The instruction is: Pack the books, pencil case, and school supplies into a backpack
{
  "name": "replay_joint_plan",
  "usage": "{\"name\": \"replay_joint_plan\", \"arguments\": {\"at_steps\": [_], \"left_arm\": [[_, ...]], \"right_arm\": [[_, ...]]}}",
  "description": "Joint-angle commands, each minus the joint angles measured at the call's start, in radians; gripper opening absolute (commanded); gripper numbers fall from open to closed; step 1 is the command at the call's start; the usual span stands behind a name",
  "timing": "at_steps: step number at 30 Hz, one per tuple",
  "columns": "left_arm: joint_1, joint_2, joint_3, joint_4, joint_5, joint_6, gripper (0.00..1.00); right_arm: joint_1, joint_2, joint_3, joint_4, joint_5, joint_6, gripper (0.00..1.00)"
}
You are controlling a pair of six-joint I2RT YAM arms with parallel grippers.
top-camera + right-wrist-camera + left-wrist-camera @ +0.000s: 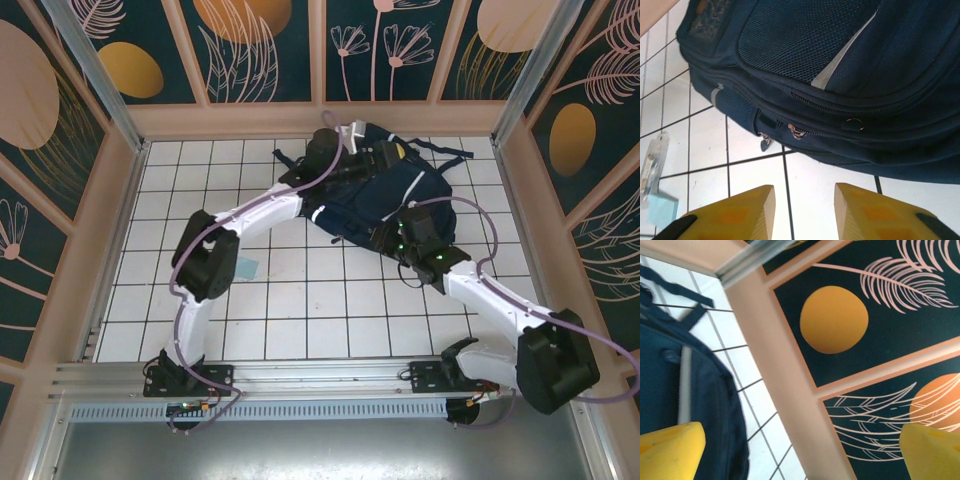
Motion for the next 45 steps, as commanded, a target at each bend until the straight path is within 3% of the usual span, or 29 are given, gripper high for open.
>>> {"name": "replay_joint_plan", "arguments": {"at_steps": [1, 9, 17, 20, 24, 31, 32, 35, 36, 39, 45], "left_arm": [[0.061, -0.088, -0.116, 0.002, -0.085, 0.063, 0.99], [0.149, -0.072, -0.274, 0.018, -0.093, 0.064, 0.99], [0.156, 0.02, -0.329, 0.015, -0.09, 0.092, 0.98], [0.159, 0.075, -0.316, 0.006, -0.106, 0.13, 0.93], [0.17, 0.137, -0.317, 0.009, -0.094, 0.14, 0.85], [0.171, 0.132, -0.361, 0.009, -0.068, 0.148, 0.82], [0.171, 0.129, -0.363, 0.005, -0.064, 0.151, 0.81], [0.172, 0.112, -0.361, -0.018, -0.052, 0.162, 0.81], [0.172, 0.104, -0.359, -0.024, -0.05, 0.166, 0.81], [0.171, 0.076, -0.351, -0.041, -0.038, 0.164, 0.84], [0.171, 0.007, -0.314, -0.071, 0.005, 0.132, 0.98]], "right_arm": [[0.058, 0.069, 0.058, 0.058, 0.138, 0.06, 0.35], [0.157, 0.25, 0.156, -0.012, 0.32, 0.148, 0.41], [0.173, 0.387, 0.222, -0.017, 0.489, 0.146, 0.45], [0.174, 0.443, 0.256, 0.009, 0.542, 0.129, 0.45], [0.189, 0.52, 0.315, 0.015, 0.642, 0.121, 0.42], [0.205, 0.617, 0.34, 0.102, 0.796, 0.064, 0.33], [0.205, 0.616, 0.33, 0.136, 0.807, 0.038, 0.28], [0.185, 0.594, 0.323, 0.213, 0.781, -0.058, 0.03], [0.176, 0.58, 0.324, 0.224, 0.755, -0.092, 0.0], [0.156, 0.505, 0.314, 0.245, 0.651, -0.182, 0.0], [0.077, 0.333, 0.264, 0.262, 0.377, -0.232, 0.0]]}}
